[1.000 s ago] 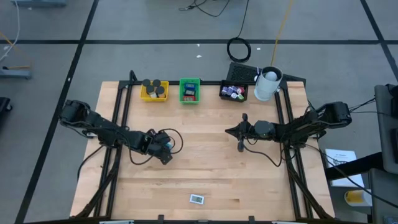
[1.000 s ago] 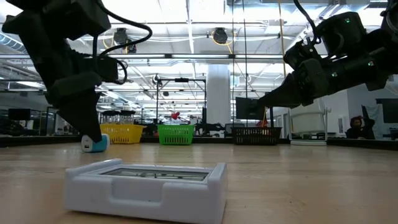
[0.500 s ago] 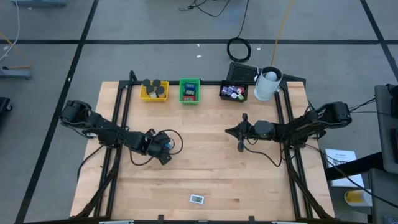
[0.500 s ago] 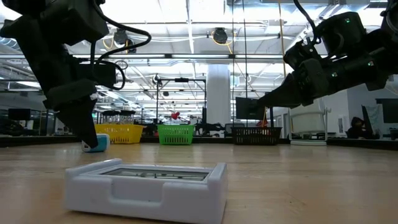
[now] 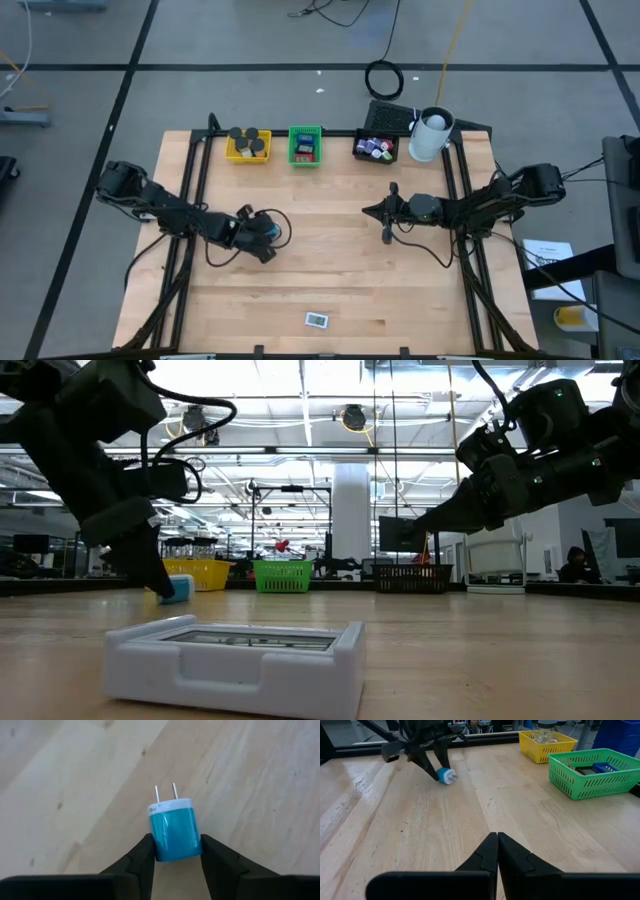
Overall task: Pick & Place Office items
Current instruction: Put the light blue charger adapter in the black bin
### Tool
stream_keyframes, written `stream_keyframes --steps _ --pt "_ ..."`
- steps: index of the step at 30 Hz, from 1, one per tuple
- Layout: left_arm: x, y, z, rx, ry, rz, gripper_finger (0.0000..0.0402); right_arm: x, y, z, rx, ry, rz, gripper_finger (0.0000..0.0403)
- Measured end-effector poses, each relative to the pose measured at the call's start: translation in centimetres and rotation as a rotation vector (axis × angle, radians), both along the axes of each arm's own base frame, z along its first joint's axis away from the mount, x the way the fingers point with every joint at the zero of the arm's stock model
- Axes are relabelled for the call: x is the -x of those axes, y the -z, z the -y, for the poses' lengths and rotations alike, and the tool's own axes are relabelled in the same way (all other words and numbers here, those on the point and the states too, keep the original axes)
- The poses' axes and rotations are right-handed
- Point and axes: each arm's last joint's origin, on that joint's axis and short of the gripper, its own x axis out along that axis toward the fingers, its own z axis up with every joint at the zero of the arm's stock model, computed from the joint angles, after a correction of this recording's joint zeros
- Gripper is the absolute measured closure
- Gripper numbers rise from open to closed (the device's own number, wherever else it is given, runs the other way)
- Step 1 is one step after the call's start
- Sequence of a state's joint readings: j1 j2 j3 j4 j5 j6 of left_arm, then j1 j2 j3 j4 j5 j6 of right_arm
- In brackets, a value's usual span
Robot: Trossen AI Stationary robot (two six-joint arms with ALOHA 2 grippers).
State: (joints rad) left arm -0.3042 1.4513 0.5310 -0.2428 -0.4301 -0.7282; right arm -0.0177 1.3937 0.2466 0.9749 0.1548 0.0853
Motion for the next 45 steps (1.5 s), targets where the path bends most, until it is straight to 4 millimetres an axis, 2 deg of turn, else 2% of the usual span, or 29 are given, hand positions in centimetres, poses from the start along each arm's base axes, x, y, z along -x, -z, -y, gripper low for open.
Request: stream_keyframes --steps 4,9,13,16,21,26,29,33,38,42,45 --pt "-0.2 0.3 -0.1 -0.113 0.074 0.074 0.0269 0.0 0.0 0.0 -0.024 0.006 0.004 0.0403" --pt "-1.3 0.0 -0.5 -0.296 0.138 0.296 0.0264 -0.1 -0.2 0.0 -0.085 0.028 0.027 0.0396" --pt "-2.1 0.0 -1.1 -0.458 0.200 0.436 0.0267 -1.1 -0.9 0.1 -0.142 0.068 0.043 0.0395" --pt "-3.0 0.6 -1.6 -0.602 0.262 0.449 0.0267 -2.4 -1.6 0.1 -0.194 0.093 -0.007 0.0395" --pt "-4.9 2.0 -2.4 -0.753 0.312 0.424 0.0267 -4.4 -2.4 0.5 -0.254 0.240 -0.104 0.0384" --pt "-6.2 3.2 -2.8 -0.812 0.332 0.363 0.0267 -5.7 -2.4 0.3 -0.348 0.254 -0.085 0.0325" --pt "-6.7 3.4 -2.3 -0.826 0.358 0.359 0.0267 -6.5 -1.6 0.1 -0.371 0.267 -0.119 0.0274" --pt "-7.1 3.1 -1.6 -0.835 0.380 0.377 0.0267 -8.6 -1.0 0.1 -0.397 0.272 -0.111 0.0200" --pt "-7.1 3.0 -1.1 -0.835 0.399 0.384 0.0267 -11.0 -0.7 0.3 -0.451 0.144 -0.023 0.0119" --pt "-7.1 3.0 -1.0 -0.835 0.401 0.386 0.0267 -12.1 -0.1 0.7 -0.478 0.080 0.006 0.0080" --pt "-7.1 3.0 -1.0 -0.831 0.408 0.390 0.0267 -12.9 0.2 0.9 -0.477 0.087 -0.002 0.0073"
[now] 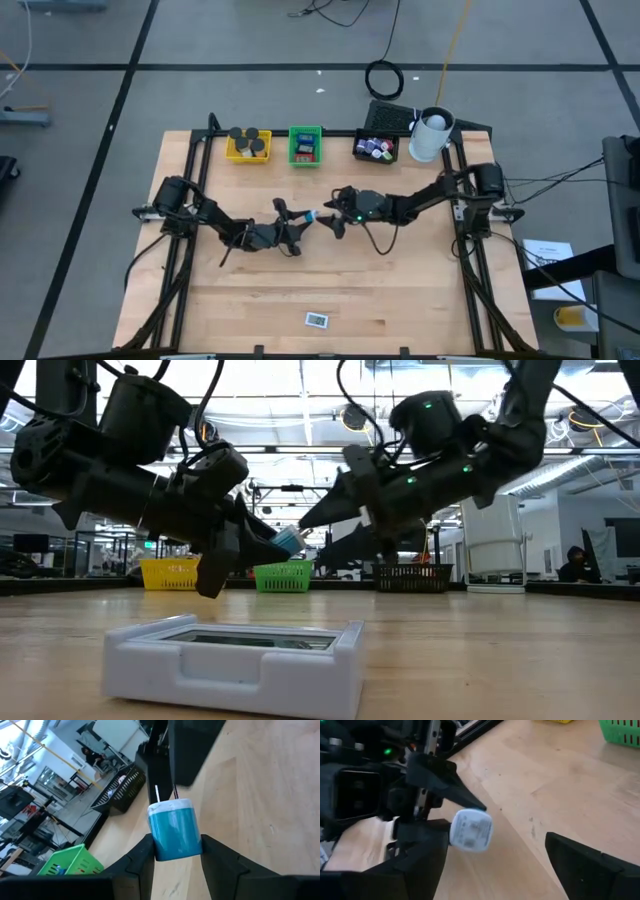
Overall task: Pick & Place Office items
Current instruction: Put the light blue charger adapter in the black bin
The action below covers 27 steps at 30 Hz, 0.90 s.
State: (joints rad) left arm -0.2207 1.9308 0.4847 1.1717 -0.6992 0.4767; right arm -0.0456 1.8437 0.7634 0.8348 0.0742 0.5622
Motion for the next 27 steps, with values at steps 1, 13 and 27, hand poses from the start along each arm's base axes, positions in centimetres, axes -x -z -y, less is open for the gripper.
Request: stream_keyframes --steps 1,13,27 --pt "0.0 0.0 0.0 0.001 0.005 0.000 0.0267 -0.3 0.1 0.0 0.002 -0.001 -0.002 0.0073" --pt "0.0 0.0 0.0 0.012 0.015 0.003 0.0266 -3.1 0.5 0.1 -0.001 -0.001 -0.002 0.0125" --pt "-0.1 0.0 -0.3 0.052 -0.016 0.028 0.0197 -3.1 0.5 0.0 0.002 -0.051 -0.004 0.0278"
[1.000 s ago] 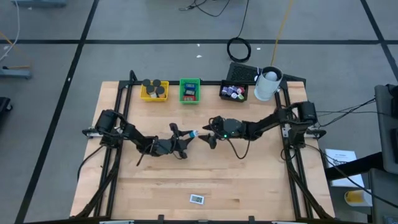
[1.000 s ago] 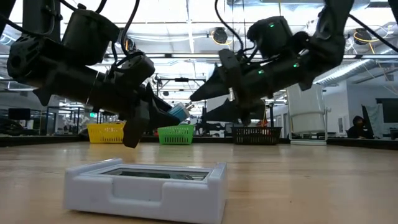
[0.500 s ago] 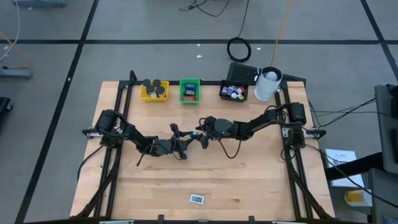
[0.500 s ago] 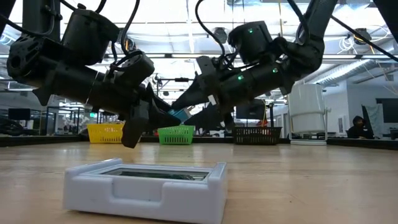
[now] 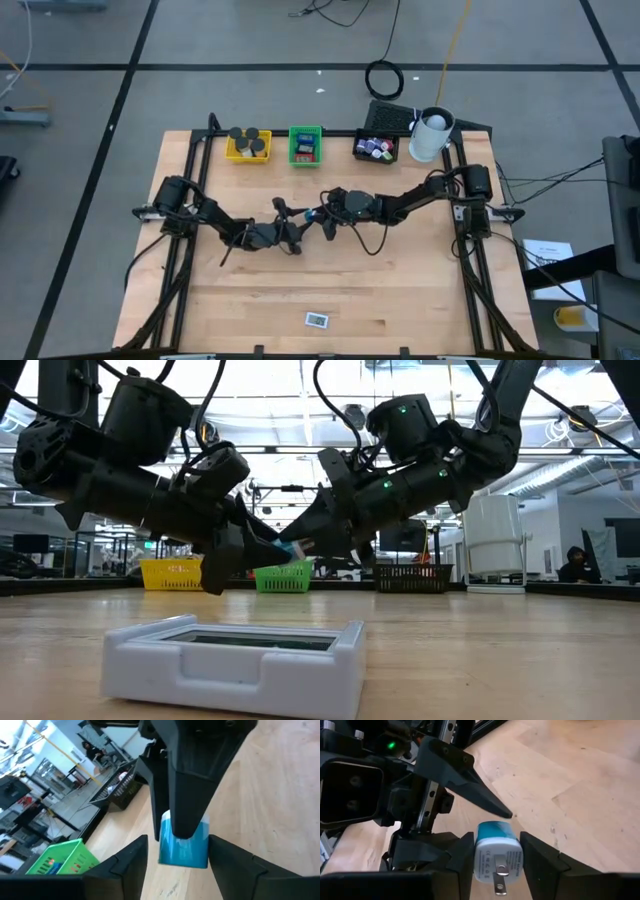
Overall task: Pick & Place Office items
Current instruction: Put the light blue charger adapter in the black bin
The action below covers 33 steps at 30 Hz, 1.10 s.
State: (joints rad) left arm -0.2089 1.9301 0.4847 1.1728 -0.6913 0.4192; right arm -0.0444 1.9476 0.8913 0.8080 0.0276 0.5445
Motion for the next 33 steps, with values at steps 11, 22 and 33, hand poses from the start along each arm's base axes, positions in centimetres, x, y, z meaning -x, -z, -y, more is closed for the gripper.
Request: stream_keyframes --steps 11,22,33 --pt "1.0 -0.2 1.0 -0.085 -0.097 -0.033 0.0159 1.0 -1.0 1.3 0.064 0.005 -0.117 0.0268" --pt "5.4 -2.2 -3.5 0.246 0.028 0.138 0.0218 8.2 -9.0 7.9 0.308 0.458 -0.387 0.0271" --pt "6.1 -2.1 -5.1 0.343 0.104 0.160 0.0332 10.4 -6.5 16.6 0.311 0.693 -0.449 0.0270"
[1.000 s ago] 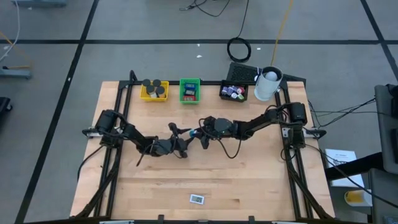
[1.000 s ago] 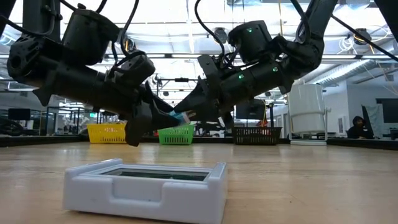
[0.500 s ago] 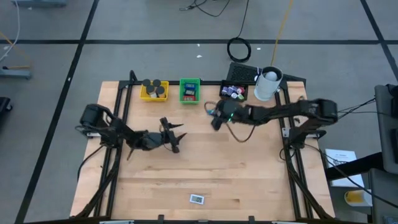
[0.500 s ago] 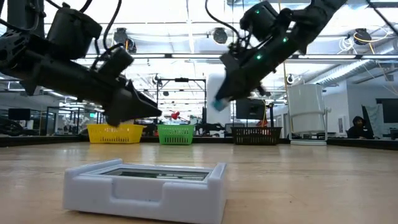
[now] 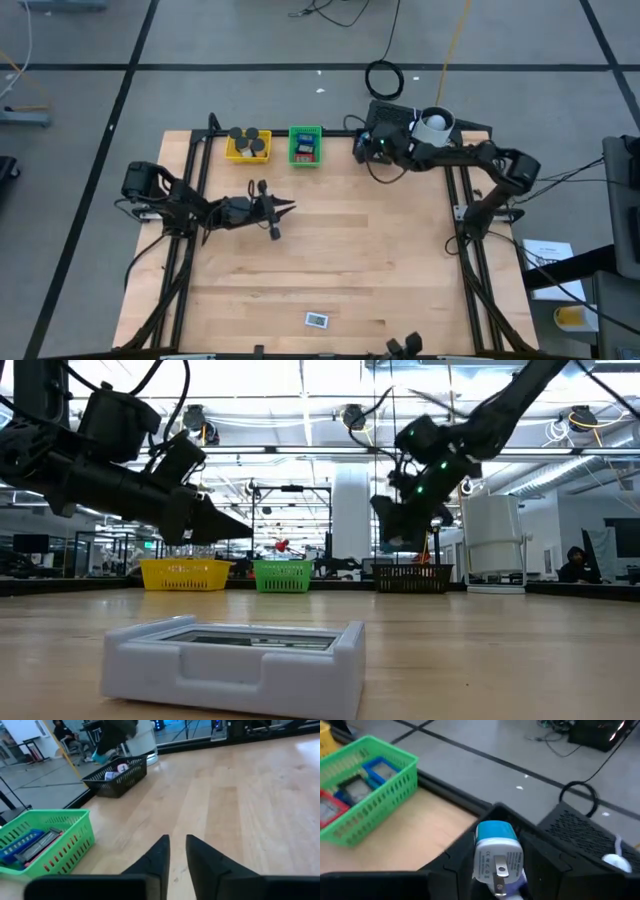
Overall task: Pick & Place Office items
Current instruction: Put the light blue charger adapter in the black bin
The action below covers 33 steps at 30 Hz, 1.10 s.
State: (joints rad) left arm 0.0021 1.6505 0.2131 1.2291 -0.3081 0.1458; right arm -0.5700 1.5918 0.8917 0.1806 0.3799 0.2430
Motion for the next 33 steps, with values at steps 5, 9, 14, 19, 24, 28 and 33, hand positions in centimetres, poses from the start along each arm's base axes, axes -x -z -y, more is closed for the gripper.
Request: stream_keyframes --steps 5,9,14,19,24,28,33 --pt "0.0 0.0 0.0 -0.005 0.000 0.000 0.0360 -0.5 1.4 2.0 -0.040 0.018 -0.022 0.0269" --pt "0.0 0.0 -0.2 -0.005 -0.009 0.000 0.0378 -1.3 2.2 2.8 -0.053 0.014 -0.038 0.0264" --pt "0.0 0.0 -0.3 -0.003 -0.010 0.002 0.0397 -1.7 2.5 3.2 -0.048 0.008 -0.056 0.0233" --pt "0.0 0.0 -0.6 0.005 0.005 0.003 0.0385 -1.4 1.9 3.0 -0.029 0.018 -0.082 0.0192" --pt "0.0 0.0 -0.6 0.006 0.007 0.003 0.0378 -1.1 -0.6 1.6 -0.001 -0.024 -0.088 0.0171" --pt "0.0 0.0 -0.6 0.008 0.019 0.001 0.0392 -1.0 -3.0 -1.0 0.019 -0.098 -0.086 0.0196" --pt "0.0 0.0 -0.4 0.019 0.069 -0.002 0.0393 -1.0 -3.0 -6.2 0.036 -0.256 -0.074 0.0276"
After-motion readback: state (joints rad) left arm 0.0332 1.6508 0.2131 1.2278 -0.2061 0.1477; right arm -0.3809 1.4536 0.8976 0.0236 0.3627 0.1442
